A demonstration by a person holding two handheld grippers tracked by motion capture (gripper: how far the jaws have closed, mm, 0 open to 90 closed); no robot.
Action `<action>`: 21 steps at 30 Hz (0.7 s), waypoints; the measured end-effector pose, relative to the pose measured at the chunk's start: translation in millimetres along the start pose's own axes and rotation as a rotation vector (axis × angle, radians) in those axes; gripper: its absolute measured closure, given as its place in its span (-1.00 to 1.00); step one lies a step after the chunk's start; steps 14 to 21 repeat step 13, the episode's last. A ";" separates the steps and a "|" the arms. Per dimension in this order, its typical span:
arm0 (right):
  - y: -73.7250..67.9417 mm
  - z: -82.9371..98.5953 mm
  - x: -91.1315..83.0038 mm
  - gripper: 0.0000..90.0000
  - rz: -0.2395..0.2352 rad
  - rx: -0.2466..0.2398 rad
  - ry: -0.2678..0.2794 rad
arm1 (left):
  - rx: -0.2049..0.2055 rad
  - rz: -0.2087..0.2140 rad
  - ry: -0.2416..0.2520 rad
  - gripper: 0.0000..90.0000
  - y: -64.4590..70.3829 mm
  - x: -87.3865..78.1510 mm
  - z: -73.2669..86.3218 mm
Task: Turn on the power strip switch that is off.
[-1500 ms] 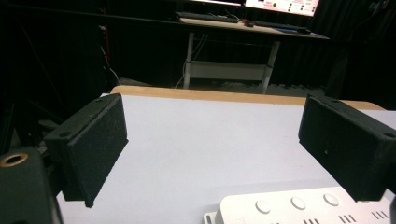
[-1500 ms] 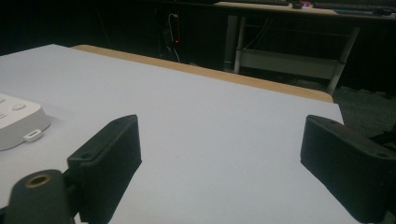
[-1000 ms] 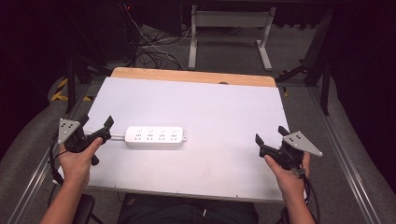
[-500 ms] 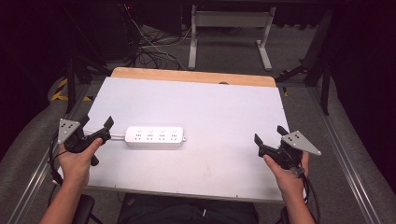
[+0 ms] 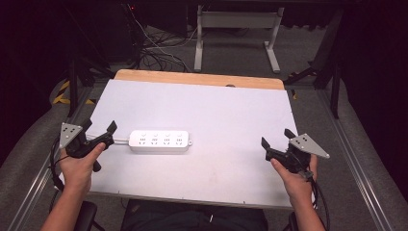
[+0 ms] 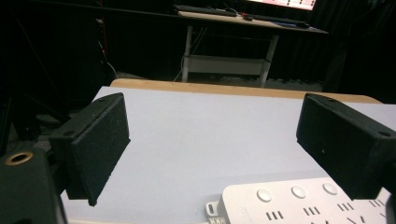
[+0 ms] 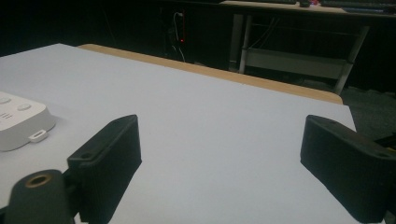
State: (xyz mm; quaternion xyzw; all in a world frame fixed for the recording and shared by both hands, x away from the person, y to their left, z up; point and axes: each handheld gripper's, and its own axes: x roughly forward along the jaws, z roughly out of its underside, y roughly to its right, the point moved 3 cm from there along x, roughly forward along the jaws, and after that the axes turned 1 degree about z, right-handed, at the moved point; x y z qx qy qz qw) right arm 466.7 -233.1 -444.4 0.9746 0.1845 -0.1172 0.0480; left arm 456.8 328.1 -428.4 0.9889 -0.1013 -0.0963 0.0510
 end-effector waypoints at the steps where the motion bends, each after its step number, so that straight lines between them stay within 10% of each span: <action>1: 0.2 -0.1 0.2 -0.72 0.000 0.000 0.001 | 0.002 0.002 0.000 -0.78 -0.2 -0.3 0.2; 21: -2.3 -1.4 5.3 -0.72 -0.014 -0.002 -0.004 | -0.002 -0.003 -0.004 -0.77 -1.5 -4.1 1.2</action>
